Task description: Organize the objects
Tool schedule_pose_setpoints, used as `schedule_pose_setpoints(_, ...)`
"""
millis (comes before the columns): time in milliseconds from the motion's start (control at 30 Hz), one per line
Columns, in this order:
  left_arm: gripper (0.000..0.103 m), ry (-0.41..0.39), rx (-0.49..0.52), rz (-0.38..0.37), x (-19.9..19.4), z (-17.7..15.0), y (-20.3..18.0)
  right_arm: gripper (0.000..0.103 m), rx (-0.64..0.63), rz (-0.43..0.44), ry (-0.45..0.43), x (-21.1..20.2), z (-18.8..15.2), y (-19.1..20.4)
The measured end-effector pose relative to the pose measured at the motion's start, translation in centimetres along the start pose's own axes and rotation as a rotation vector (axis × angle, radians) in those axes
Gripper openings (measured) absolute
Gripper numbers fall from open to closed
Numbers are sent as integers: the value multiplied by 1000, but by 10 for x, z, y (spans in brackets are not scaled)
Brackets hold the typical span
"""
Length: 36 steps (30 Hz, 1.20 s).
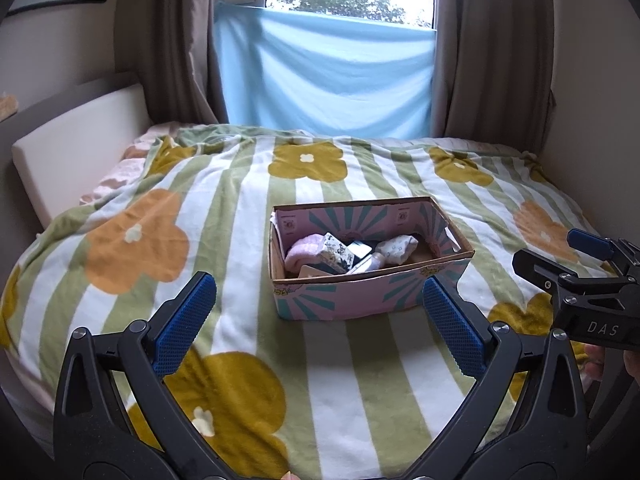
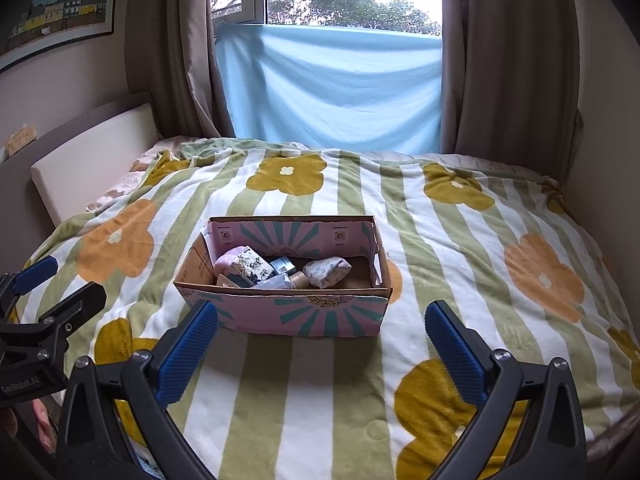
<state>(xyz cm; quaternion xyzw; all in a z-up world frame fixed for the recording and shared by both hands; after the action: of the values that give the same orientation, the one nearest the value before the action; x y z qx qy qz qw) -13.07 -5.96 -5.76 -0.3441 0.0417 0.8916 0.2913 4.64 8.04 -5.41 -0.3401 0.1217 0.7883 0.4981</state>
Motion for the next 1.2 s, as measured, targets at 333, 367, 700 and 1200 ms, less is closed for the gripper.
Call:
schedule_pose_setpoints(333,103,-8,-5,5,0,1,3,102,2,-6,-10,-4,1,-3)
schedule_pose_setpoints(367,103,-9,-5,6,0,1,4,102,1,-4,-9,-4,0,-4)
schedule_pose_setpoints(700,103,-2,7,-8,0,-1,1,102,-11,-1,4,-4,-4,-3)
schedule_pose_setpoints(1200,103,-5,15,-16,0,1,-4,102,-3,5,7,-2,-2,-1)
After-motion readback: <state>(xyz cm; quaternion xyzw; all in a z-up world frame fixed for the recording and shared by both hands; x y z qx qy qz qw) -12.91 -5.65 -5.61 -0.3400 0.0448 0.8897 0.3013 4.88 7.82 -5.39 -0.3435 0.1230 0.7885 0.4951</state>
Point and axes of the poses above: each gripper's, at about its wrist camera, not at the fingertips, and x roughly the way its jaws point, y to its left, z to its top, the point moved 8 cm from there along x, roughly the way its jaws point, and after that the axes turned 7 degrees about y, right-handed, at the moved point
